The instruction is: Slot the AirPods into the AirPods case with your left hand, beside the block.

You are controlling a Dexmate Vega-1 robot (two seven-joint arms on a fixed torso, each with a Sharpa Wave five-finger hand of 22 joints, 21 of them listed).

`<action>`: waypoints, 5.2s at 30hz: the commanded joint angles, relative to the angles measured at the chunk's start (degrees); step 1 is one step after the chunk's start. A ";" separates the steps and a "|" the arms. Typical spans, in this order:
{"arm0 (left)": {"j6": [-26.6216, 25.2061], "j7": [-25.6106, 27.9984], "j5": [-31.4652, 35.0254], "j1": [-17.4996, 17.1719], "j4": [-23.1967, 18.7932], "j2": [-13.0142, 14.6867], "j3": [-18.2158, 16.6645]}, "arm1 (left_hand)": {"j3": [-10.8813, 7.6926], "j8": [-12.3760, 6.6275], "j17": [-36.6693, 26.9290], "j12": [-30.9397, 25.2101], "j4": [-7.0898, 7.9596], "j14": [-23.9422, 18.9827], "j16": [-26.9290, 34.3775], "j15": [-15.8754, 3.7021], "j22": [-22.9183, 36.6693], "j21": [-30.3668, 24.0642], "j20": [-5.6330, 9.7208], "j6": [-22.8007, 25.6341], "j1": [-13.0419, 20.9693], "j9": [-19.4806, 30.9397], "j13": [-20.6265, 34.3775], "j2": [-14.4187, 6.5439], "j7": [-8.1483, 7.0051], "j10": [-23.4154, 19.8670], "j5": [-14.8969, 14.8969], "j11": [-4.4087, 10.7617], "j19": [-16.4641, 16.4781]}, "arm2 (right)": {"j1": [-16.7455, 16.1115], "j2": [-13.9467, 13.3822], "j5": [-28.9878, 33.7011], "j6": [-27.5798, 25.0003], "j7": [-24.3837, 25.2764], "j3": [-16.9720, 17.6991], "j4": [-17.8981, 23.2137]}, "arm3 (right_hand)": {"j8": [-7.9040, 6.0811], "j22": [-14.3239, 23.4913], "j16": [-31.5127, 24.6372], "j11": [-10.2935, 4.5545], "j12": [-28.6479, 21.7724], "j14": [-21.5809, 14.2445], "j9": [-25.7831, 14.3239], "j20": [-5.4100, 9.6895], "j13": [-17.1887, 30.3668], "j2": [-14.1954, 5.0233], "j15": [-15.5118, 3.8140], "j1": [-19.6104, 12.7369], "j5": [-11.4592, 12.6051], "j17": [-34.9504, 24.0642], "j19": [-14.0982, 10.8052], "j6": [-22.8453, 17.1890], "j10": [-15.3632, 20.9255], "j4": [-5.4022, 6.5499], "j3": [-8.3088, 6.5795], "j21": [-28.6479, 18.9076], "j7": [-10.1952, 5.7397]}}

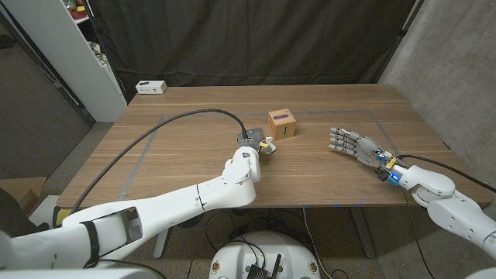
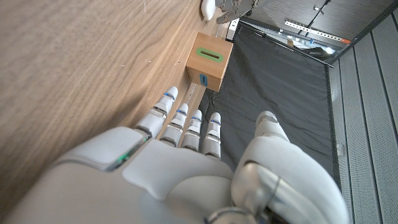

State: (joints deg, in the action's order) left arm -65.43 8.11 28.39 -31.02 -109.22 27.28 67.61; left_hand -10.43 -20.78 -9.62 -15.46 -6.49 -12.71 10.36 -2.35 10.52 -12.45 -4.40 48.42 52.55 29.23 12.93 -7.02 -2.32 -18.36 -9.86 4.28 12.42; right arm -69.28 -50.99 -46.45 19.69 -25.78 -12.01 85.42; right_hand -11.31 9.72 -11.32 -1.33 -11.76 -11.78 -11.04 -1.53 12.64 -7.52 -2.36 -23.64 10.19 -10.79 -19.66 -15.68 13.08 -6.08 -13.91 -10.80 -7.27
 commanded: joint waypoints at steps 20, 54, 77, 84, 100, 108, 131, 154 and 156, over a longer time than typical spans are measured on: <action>-1.06 3.74 -4.14 -0.42 -5.90 3.38 -0.57 | 1.47 5.67 -0.28 0.24 -0.11 -0.52 0.32 0.23 0.36 0.05 -0.40 -7.20 -3.07 -2.44 0.65 1.82 -1.41 0.50 -0.20 -0.52 0.16 | 1.62 0.16 0.48 -2.09 0.61 -1.15 -0.02 | -0.13 0.17 -0.33 -0.16 -0.38 -0.48 -0.26 -0.25 0.21 -0.02 -3.44 0.38 0.02 -0.16 -0.11 -0.34 0.29 -0.15 -0.57 -0.25 -0.13; 25.16 10.81 -1.23 -16.10 -17.68 15.99 -16.09 | 0.26 11.57 -0.69 -0.11 -0.71 -2.64 0.81 -1.99 0.54 -0.33 -1.85 -24.89 -3.74 -8.12 1.69 0.16 -8.23 -0.75 -0.97 0.50 0.82 | 0.22 -0.86 1.17 -3.68 4.07 -1.15 3.80 | -0.05 0.16 -0.24 0.28 -0.32 -0.52 -0.28 -0.28 0.22 -0.05 -3.22 0.87 -0.01 -0.16 -0.10 -0.07 0.21 -0.31 -0.95 -0.25 0.21; 36.09 -18.98 6.78 -6.01 -10.72 23.82 -19.49 | 11.15 9.95 -1.29 3.45 1.59 6.98 -0.15 -0.64 0.62 0.40 -0.71 -52.89 -8.72 -16.36 3.94 9.50 -10.20 11.94 -14.50 -0.29 -0.32 | -1.83 1.70 2.69 0.44 9.41 0.78 5.01 | -0.22 0.16 -0.43 0.27 -0.40 -0.95 -0.28 -0.45 0.21 -0.22 -3.27 0.80 -0.01 -0.21 -0.05 -0.50 0.49 -0.58 -1.27 -0.24 0.34; 46.30 -25.84 10.68 -0.49 -5.98 23.17 -19.45 | 12.24 8.21 -1.21 3.72 0.71 11.22 -0.32 1.12 0.54 1.12 -1.30 -47.94 -6.12 -17.05 4.25 9.50 -10.17 15.90 -17.88 -1.40 -3.17 | -2.98 1.81 3.76 1.07 11.32 1.20 6.20 | -0.23 0.17 -0.47 0.14 -0.42 -1.00 -0.28 -0.54 0.21 -0.23 -3.42 0.80 -0.01 -0.23 -0.04 -0.56 0.57 -0.64 -1.31 -0.24 0.45; 66.75 -38.37 14.84 7.40 -0.02 20.14 -20.68 | 14.19 3.66 -0.85 2.87 -0.73 15.67 -0.23 2.07 0.28 1.09 -1.29 -31.51 -0.10 -16.94 3.95 8.21 -10.25 18.47 -22.54 -2.46 -5.52 | -1.01 1.52 3.78 -1.69 10.37 -0.38 5.92 | -0.16 0.18 -0.53 0.07 -0.35 -0.96 -0.27 -0.74 0.20 -0.30 -3.40 0.83 -0.02 -0.32 0.01 -0.45 0.44 -0.74 -1.38 -0.23 0.42; 71.43 -36.00 15.00 7.43 5.04 17.42 -21.49 | 14.83 3.17 -0.77 2.28 -0.84 15.31 0.20 1.63 0.26 0.93 -1.31 -28.90 0.83 -16.93 3.75 8.17 -10.22 17.48 -23.10 -2.22 -5.54 | 1.00 1.61 3.72 -2.64 9.40 -1.18 5.10 | -0.13 0.18 -0.54 0.20 -0.31 -0.91 -0.27 -0.84 0.20 -0.35 -3.29 0.83 -0.03 -0.35 0.08 -0.39 0.37 -0.81 -1.44 -0.22 0.41; 80.69 -35.74 13.34 11.30 16.38 12.53 -18.65 | 16.81 1.08 -0.70 1.23 -0.40 13.55 0.58 0.39 0.26 0.49 -1.10 -20.40 1.96 -16.50 3.23 7.74 -10.14 15.23 -23.89 -1.65 -4.77 | 0.12 1.18 2.62 -4.69 11.07 -0.59 5.39 | -0.10 0.19 -0.59 0.02 -0.33 -0.93 -0.26 -0.95 0.19 -0.15 -3.30 0.94 -0.06 -0.38 0.11 -0.36 0.46 -0.99 -1.43 -0.24 0.44; 83.34 -34.22 14.34 12.40 21.36 11.18 -16.43 | 18.23 1.85 -0.72 1.13 -0.01 13.61 0.39 0.50 0.31 0.45 -1.13 -20.68 2.12 -16.06 2.99 7.64 -10.01 15.06 -24.08 -1.84 -4.74 | -0.90 1.23 3.20 -5.94 13.92 -0.67 7.56 | 0.05 0.20 -0.53 -0.16 -0.18 -0.60 -0.26 -0.93 0.17 -0.51 -3.30 0.99 -0.01 -0.45 0.08 0.07 0.12 -1.02 -1.66 -0.26 0.31; 83.55 -34.45 13.94 12.35 21.43 11.22 -16.41 | 18.31 1.85 -0.73 1.12 0.04 13.58 0.41 0.50 0.31 0.45 -1.15 -20.55 2.12 -16.05 2.98 7.59 -10.09 15.06 -24.08 -1.80 -4.75 | -1.08 1.30 3.09 -6.04 14.15 -0.62 7.73 | 0.07 0.20 -0.53 -0.17 -0.17 -0.58 -0.26 -0.94 0.17 -0.52 -3.31 1.00 -0.01 -0.45 0.08 0.13 0.10 -1.03 -1.67 -0.27 0.37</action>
State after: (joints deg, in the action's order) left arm 16.76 -25.92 42.86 -19.03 -89.44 38.83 50.51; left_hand 7.44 -19.05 -10.29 -13.80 -6.64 0.81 10.60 -1.74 10.67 -11.56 -5.52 27.80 54.16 12.93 15.74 0.74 -12.37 -2.74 -33.72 2.43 7.40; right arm -69.57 -49.75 -43.54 13.97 -12.90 -12.83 92.19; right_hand -11.31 9.72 -11.76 -1.35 -11.76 -12.31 -11.04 -2.15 12.64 -7.86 -2.25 -22.76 10.19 -11.07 -19.66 -15.69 13.06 -7.03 -15.19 -10.80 -6.85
